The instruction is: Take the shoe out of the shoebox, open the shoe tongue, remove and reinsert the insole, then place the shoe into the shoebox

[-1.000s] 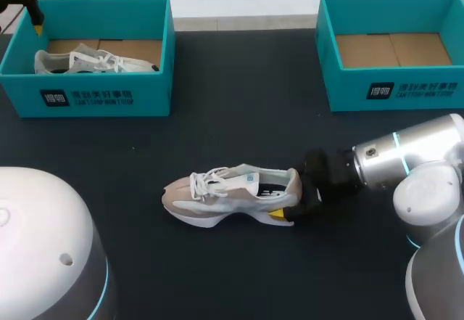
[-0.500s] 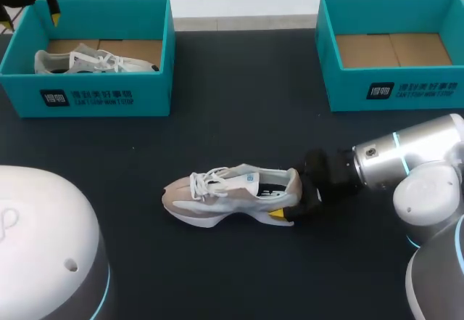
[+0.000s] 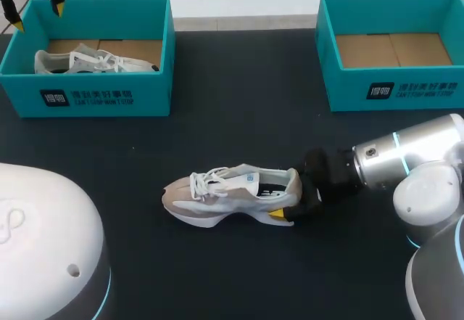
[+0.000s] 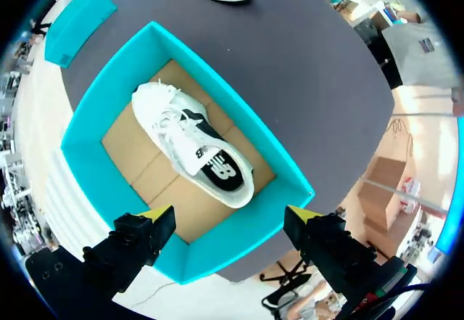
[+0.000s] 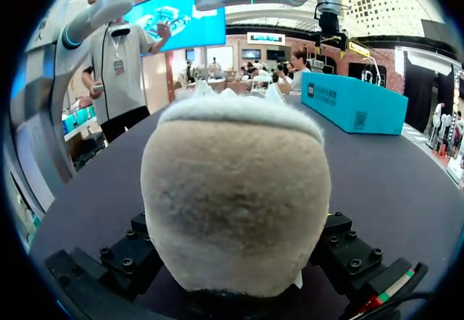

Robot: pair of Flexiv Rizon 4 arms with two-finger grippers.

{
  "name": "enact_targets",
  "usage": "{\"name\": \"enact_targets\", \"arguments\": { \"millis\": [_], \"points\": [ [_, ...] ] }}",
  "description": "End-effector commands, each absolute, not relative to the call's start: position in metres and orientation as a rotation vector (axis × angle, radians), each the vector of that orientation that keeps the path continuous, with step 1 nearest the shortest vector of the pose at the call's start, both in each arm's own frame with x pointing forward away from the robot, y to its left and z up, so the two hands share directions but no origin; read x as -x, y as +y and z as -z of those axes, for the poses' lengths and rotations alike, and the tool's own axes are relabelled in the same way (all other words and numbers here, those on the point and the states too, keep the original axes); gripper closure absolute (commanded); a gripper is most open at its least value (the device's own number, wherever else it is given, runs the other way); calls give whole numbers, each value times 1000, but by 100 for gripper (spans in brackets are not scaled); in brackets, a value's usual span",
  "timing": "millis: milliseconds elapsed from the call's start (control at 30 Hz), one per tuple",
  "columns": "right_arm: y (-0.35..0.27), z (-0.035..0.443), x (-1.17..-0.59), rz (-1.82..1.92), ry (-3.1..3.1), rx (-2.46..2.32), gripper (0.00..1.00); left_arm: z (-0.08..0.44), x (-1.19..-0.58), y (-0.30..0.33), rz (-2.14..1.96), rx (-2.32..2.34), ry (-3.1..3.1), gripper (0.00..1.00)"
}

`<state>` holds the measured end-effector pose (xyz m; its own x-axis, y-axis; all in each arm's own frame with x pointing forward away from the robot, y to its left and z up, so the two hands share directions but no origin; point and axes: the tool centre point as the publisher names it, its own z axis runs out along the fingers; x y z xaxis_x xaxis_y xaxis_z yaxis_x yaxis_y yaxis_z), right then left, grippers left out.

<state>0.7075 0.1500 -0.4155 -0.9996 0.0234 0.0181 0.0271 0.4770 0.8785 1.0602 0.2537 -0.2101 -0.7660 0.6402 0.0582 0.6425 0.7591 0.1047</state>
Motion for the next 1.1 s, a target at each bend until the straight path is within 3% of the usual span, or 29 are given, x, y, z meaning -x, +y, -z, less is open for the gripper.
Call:
{"name": "enact_targets", "arguments": {
  "millis": [33,133,467,1100],
  "points": [
    [153,419,-709,1596,-2702,49,100,209,-1063,252,174,457,-3074,0],
    [153,419,-709,1596,-2702,49,100,209,-1063,252,174,457,-3074,0],
    [153,419,-709,1596,-2702,49,100,213,-1057,185,199,-198,-3159,0],
    [153,419,-709,1596,-2702,49,100,208,-1018,50,111,-418,-3199,0]
  ]
}}
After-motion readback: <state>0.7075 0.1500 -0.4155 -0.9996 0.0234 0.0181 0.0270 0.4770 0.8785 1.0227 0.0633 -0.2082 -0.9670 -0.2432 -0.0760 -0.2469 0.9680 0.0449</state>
